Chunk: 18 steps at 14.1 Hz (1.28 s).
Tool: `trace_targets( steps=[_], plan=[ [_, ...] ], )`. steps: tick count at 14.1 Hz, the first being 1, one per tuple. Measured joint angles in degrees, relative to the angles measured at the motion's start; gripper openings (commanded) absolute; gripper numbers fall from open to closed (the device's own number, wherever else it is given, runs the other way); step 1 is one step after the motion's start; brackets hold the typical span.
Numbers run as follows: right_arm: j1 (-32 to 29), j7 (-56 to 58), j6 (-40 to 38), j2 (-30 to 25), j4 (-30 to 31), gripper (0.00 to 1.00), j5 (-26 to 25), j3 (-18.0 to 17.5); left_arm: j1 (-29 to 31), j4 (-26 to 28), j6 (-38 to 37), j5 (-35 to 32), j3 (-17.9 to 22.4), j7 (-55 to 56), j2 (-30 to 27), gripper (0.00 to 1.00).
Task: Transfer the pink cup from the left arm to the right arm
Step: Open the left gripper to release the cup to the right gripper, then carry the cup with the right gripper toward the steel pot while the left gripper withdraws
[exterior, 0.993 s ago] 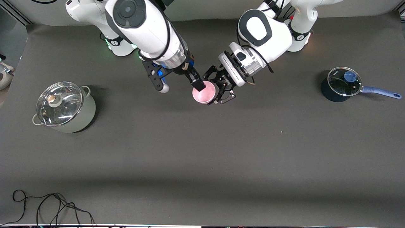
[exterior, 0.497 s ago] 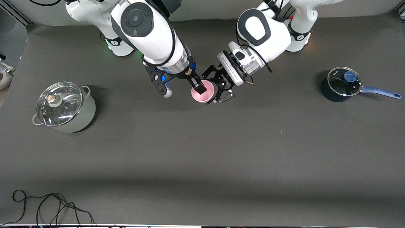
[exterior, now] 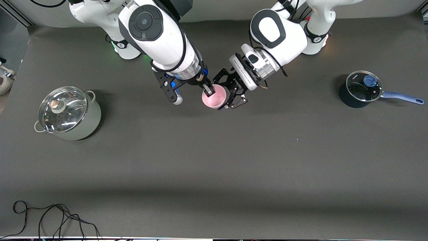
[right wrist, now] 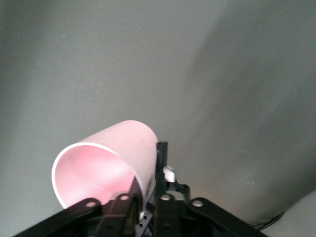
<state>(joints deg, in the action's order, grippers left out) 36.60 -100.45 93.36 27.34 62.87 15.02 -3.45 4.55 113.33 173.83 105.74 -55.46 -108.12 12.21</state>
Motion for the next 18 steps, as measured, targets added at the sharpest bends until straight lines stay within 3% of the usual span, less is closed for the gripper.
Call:
trace_targets(
  steps=[2, 4, 5, 12, 18],
  plan=[
    [0.0, 0.0, -0.1, 0.0, 0.0, 0.0, 0.0, 0.0, -0.1, 0.0, 0.3, -0.1, 0.0, -0.3, 0.0, 0.57],
    [0.0, 0.0, -0.1, 0.0, 0.0, 0.0, 0.0, 0.0, -0.1, 0.0, 0.3, -0.1, 0.0, -0.3, 0.0, 0.89],
    [0.0, 0.0, -0.1, 0.0, 0.0, 0.0, -0.1, 0.0, -0.1, 0.0, 0.4, 0.0, 0.2, -0.1, 0.0, 0.98],
    [-0.8, 7.3, -0.2, 0.0, -0.1, 0.0, -0.2, 0.8, 0.0, -1.3, 0.4, 0.0, 0.4, 0.0, 2.3, 0.99],
    [-9.1, 28.0, -9.1, -3.2, -0.6, 0.0, -0.4, 1.2, 4.4, -1.3, -0.1, 0.0, 1.3, 0.4, 5.8, 0.99]
  ],
)
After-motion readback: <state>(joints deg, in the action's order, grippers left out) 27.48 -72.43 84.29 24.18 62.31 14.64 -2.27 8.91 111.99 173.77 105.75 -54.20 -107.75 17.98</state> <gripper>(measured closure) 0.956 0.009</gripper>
